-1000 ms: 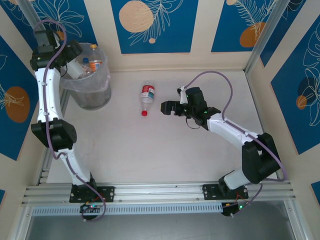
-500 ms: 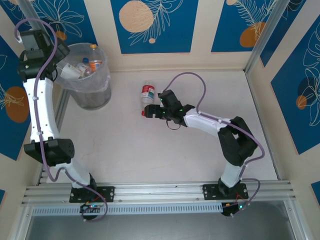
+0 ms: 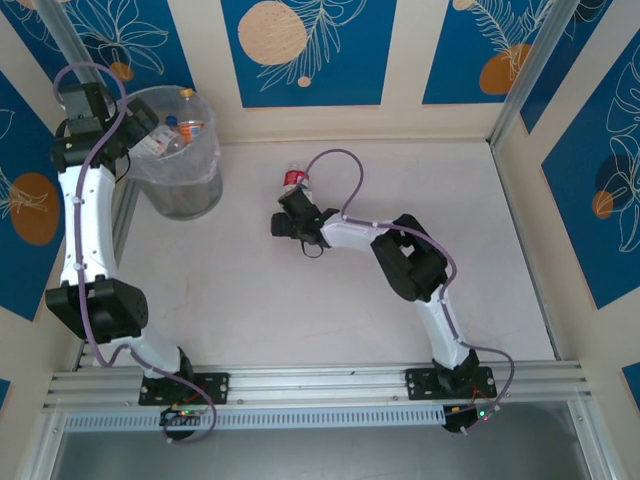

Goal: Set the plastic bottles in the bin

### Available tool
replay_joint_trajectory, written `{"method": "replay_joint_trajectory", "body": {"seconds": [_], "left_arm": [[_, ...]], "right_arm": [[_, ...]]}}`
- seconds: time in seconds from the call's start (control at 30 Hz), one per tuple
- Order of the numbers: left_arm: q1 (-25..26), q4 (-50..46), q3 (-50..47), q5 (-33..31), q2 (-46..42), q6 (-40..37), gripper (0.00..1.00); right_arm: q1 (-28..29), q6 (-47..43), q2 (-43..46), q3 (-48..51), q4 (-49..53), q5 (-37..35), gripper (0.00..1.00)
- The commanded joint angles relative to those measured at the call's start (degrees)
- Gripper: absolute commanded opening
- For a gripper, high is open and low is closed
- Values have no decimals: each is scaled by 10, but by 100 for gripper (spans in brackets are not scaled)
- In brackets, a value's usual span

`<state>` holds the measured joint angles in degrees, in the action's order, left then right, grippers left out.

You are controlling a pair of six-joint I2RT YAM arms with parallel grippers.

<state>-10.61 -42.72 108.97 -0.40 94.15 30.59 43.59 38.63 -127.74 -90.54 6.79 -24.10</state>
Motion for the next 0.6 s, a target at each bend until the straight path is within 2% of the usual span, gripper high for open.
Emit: {"method": "replay_joint_trajectory", "body": {"seconds": [0.0,0.1,0.23,0.37,0.43,0.57], "left_arm": [[27,22,-38,47,-19,8,99],[72,33,-68,46,-40,-4,99],[142,50,-105,31,-65,-18,99],[183,61,-132,46,-69,-9,99],[192,70,-152,60,-73,1,99],[196,117,-206,135,-88,24,99]], "right_arm": [[-1,-5,-21,-36,2,-30,63],[-1,-25,-16,-27,-22,-27,47],[-3,-57,31,35,-98,-23,26],[-5,-101,90,96,-145,-12,21],[-5,-121,129,134,-169,-3,16],[-10,-131,217,212,-222,38,10]]}}
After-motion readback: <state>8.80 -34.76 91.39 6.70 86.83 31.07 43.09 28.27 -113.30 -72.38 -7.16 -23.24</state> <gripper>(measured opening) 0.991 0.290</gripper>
